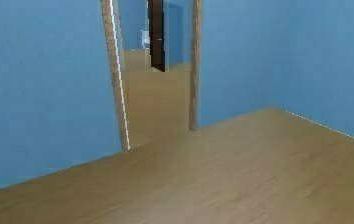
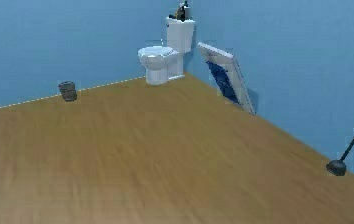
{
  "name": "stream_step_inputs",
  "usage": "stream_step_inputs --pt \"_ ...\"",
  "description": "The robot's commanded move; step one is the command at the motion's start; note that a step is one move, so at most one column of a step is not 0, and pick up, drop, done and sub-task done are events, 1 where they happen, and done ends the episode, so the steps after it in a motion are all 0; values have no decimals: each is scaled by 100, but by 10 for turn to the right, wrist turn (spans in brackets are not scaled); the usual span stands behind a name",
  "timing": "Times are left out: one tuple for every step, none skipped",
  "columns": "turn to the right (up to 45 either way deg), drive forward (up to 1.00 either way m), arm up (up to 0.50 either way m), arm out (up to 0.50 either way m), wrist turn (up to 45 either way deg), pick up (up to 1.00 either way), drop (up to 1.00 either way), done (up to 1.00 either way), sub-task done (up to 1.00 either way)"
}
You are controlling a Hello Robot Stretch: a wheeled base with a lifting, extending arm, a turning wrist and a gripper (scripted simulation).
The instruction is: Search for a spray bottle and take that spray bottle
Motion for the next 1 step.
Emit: stream_step_inputs --pt "-30 0 0 0 0 0 0 0 0"
